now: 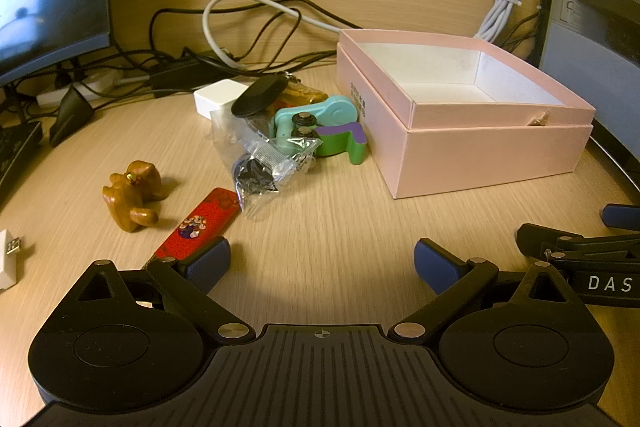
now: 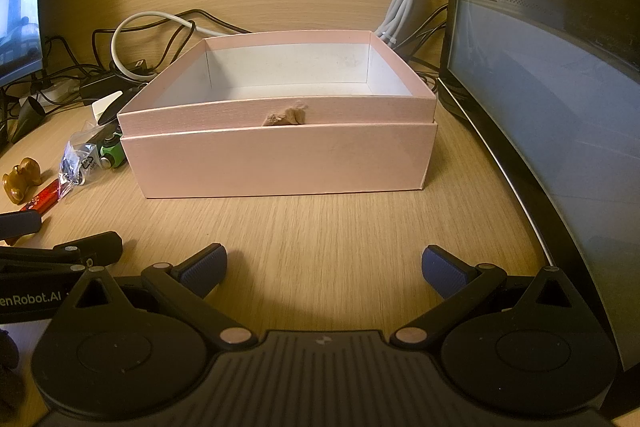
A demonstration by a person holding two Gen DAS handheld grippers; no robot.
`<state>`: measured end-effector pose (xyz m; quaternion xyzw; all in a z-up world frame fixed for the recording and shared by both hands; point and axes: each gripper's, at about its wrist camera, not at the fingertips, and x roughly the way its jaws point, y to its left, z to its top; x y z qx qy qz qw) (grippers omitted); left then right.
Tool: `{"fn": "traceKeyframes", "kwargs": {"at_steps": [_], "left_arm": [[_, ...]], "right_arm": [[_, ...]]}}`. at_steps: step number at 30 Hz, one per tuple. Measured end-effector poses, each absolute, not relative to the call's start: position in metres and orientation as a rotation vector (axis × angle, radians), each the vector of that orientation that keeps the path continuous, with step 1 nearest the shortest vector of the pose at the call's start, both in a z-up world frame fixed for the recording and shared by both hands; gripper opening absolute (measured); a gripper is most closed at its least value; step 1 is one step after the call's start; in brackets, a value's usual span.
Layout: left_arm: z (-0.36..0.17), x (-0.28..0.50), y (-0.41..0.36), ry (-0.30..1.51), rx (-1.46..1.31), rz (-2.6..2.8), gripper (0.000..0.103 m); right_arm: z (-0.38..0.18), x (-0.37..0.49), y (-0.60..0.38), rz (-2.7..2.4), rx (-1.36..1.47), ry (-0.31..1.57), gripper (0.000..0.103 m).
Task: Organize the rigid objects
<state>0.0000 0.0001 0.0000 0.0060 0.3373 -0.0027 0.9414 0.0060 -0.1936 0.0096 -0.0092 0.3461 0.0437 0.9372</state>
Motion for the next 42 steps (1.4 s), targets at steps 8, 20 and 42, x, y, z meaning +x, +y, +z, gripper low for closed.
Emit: {"fn": "traceKeyframes", "kwargs": {"at_steps": [8, 20, 42], "left_arm": [[0.0, 0.0, 0.0, 0.688, 0.013, -0.005, 0.101], [0.0, 0.0, -0.002, 0.686, 0.022, 0.013, 0.101], [0.043, 0.026, 0.122, 0.737, -0.052, 0.103, 0.054]], "right_arm": [[0.008, 0.005, -0.192, 0.089, -0.019, 0.707, 0.103], [0.013, 0.012, -0.189, 0.082, -0.017, 0.809, 0.103], [0.064, -0.035, -0.153, 0.164, -0.15, 0.547, 0.09]]}}
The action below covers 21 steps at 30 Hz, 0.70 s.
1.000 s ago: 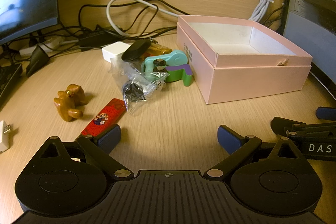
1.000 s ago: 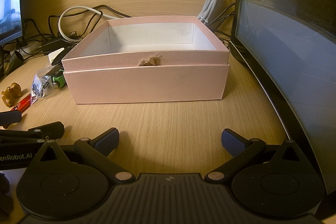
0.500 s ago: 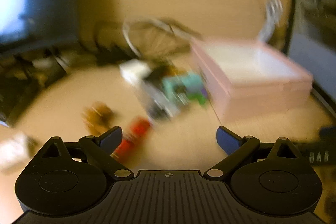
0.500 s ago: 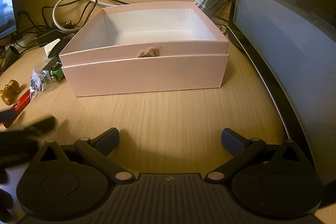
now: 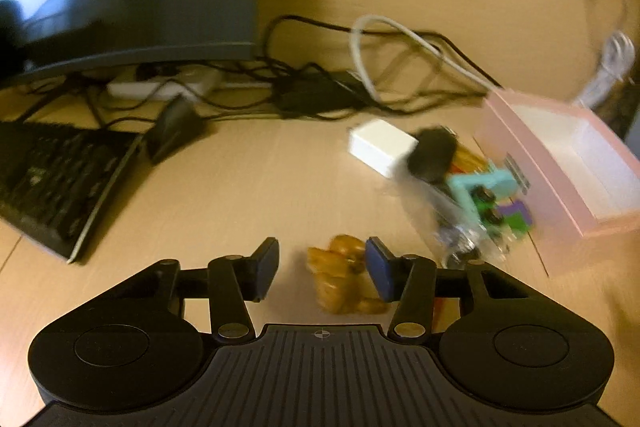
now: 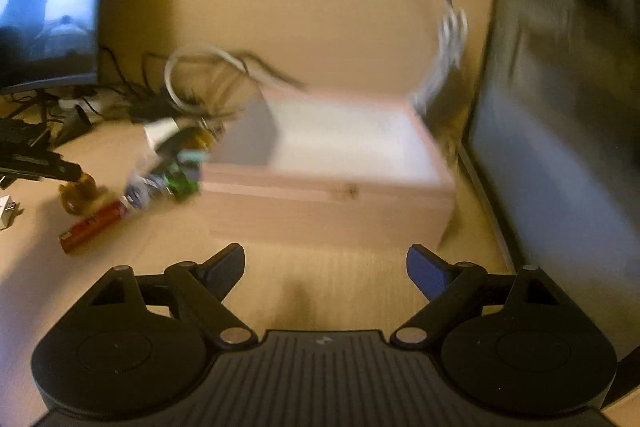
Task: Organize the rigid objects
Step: 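Grasp the brown wooden bear figurine with the left gripper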
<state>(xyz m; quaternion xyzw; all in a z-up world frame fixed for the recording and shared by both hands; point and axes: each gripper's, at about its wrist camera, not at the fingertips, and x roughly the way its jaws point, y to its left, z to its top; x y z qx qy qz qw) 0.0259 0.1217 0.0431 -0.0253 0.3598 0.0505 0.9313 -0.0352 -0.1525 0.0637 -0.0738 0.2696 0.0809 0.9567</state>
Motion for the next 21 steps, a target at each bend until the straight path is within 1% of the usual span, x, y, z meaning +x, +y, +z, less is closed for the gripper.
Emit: {"fn": "traceKeyframes", "kwargs": {"at_steps": [2, 6, 7, 8, 9, 13, 14, 15, 21], "left_arm": [[0.036, 0.032, 0.115, 0.759, -0.022, 0.09, 0.054], [0.026, 0.038, 0.118, 0.773, -0.028, 0.073, 0.054], [0.026, 0.039, 0.12, 0.771, -0.032, 0.062, 0.051], [0.026, 0.039, 0.121, 0.766, -0.03, 0.05, 0.045], [0.026, 0.039, 0.121, 0.765, -0.019, 0.037, 0.042], [0.031, 0.028, 0.13, 0.758, -0.024, -0.028, 0.042], [0.035, 0.022, 0.136, 0.747, -0.041, -0.04, 0.041], [0.039, 0.015, 0.144, 0.736, -0.059, -0.046, 0.036], [0.084, -0.038, 0.228, 0.655, -0.205, -0.023, 0.036]], "right_arm": [[0.069, -0.04, -0.142, 0.173, -0.166, 0.515, 0.09], [0.077, -0.047, -0.129, 0.174, -0.168, 0.52, 0.09], [0.077, -0.048, -0.128, 0.171, -0.169, 0.527, 0.09], [0.077, -0.052, -0.127, 0.169, -0.172, 0.535, 0.09], [0.078, -0.053, -0.123, 0.165, -0.179, 0.544, 0.09], [0.08, -0.056, -0.112, 0.15, -0.204, 0.569, 0.09], [0.081, -0.055, -0.106, 0.15, -0.205, 0.572, 0.09], [0.083, -0.053, -0.102, 0.154, -0.202, 0.572, 0.09], [0.1, -0.018, -0.039, 0.275, -0.191, 0.555, 0.09]]}}
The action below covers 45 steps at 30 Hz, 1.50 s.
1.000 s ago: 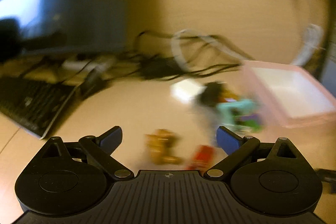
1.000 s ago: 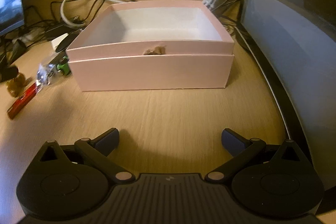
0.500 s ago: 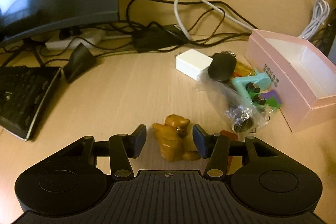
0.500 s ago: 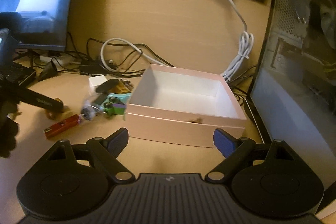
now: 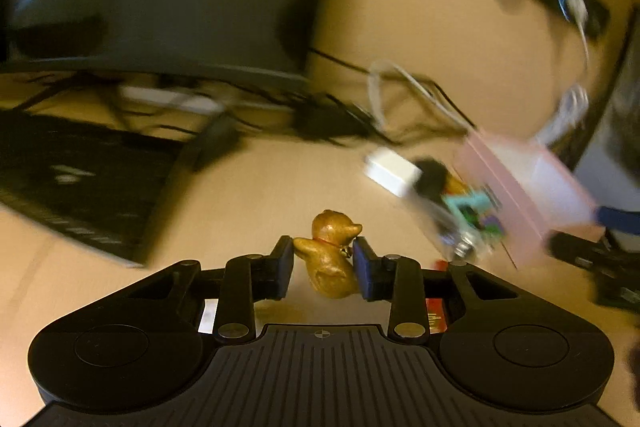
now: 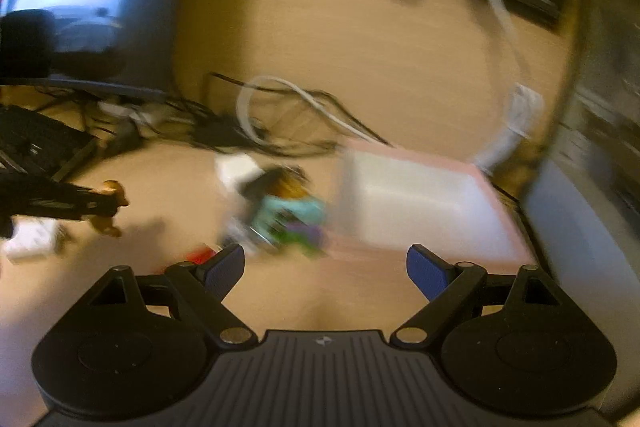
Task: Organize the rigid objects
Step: 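Grasp the brown wooden bear figurine with the left gripper, then grasp the black cone-shaped object with the right gripper while the left gripper holds the bear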
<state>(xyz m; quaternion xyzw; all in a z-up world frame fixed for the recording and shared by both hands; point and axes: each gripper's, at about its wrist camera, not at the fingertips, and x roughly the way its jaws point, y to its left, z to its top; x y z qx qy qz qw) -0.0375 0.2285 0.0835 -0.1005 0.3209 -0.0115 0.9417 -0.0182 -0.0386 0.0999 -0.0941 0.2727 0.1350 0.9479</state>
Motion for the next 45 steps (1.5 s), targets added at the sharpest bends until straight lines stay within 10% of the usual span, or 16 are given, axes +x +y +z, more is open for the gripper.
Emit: {"fn": "traceKeyframes", "kwargs": {"at_steps": [17, 20, 26, 38, 45], "left_arm": [[0.134, -0.144, 0.395, 0.58, -0.345, 0.386, 0.036], [0.135, -0.153, 0.402, 0.583, -0.343, 0.408, 0.036], [0.123, -0.142, 0.393, 0.609, -0.374, 0.357, 0.036], [0.077, -0.095, 0.325, 0.742, -0.398, 0.111, 0.036], [0.073, -0.087, 0.307, 0.769, -0.405, 0.046, 0.036]], "right_arm": [[0.05, 0.169, 0.221, 0.32, 0.201, 0.747, 0.089], [0.039, 0.19, 0.23, 0.352, 0.177, 0.785, 0.065], [0.04, 0.186, 0.202, 0.462, 0.09, 0.817, 0.056], [0.057, 0.053, 0.072, 0.542, -0.492, 0.688, 0.062], [0.08, 0.025, 0.02, 0.425, -0.124, 0.793, 0.075]]}}
